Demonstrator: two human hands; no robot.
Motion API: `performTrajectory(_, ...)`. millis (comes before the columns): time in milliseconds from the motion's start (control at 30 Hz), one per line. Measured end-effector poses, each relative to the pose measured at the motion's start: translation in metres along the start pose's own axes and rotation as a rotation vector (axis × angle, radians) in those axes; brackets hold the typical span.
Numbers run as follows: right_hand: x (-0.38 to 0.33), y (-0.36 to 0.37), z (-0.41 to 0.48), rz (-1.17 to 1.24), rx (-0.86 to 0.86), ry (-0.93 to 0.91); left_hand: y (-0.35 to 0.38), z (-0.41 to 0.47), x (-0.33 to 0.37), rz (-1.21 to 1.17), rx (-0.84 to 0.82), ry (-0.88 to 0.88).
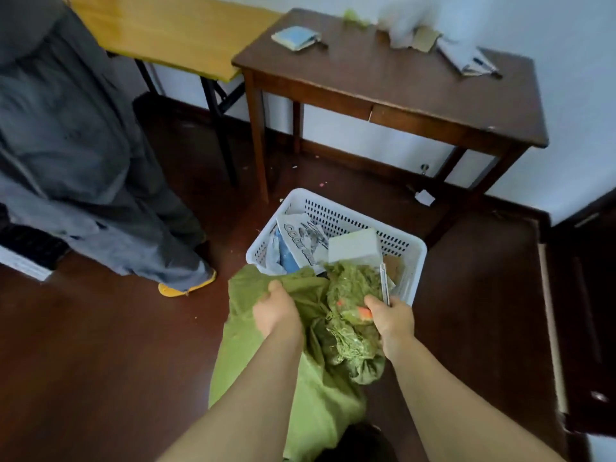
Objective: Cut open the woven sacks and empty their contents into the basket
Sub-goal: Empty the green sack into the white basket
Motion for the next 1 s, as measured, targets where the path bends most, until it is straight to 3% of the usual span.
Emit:
performTrajectory(233, -0.076, 0.001, 0.024, 0.119, -0.011, -0.099, 0.047, -0.012, 0.095, -0.147, -0.042, 0.162)
performTrajectory(433, -0.107, 0.009, 0.099, 0.105, -0.016, -0.084, 0.131, 0.003, 0.128, -0.128, -0.092, 0.201)
performTrajectory(633, -0.115, 0.037, 0.200, -0.023, -0.091, -0.009, 0.218, 0.053, 0.115, -0.016, -0.039, 0.186)
performTrajectory(833, -0.104, 0.034, 0.288, -0.093, -0.013, 0.088, 0.317, 0.084, 0.086, 0.118, -0.269, 0.130)
performTrajectory(1000, -0.087, 0.024, 0.341, -0.155, -0.004, 0.177, 0.351, 0.127, 0.044, 0.526, -0.364, 0.141)
Point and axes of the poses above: each hand's wrist, its own z-axis towards the middle knuckle, its own y-axis out of the palm, x = y × z, the point moved 5 cm from there along z, towards the middle knuckle, and after that the axes turned 10 degrees about -z, right-handed, at the moved point
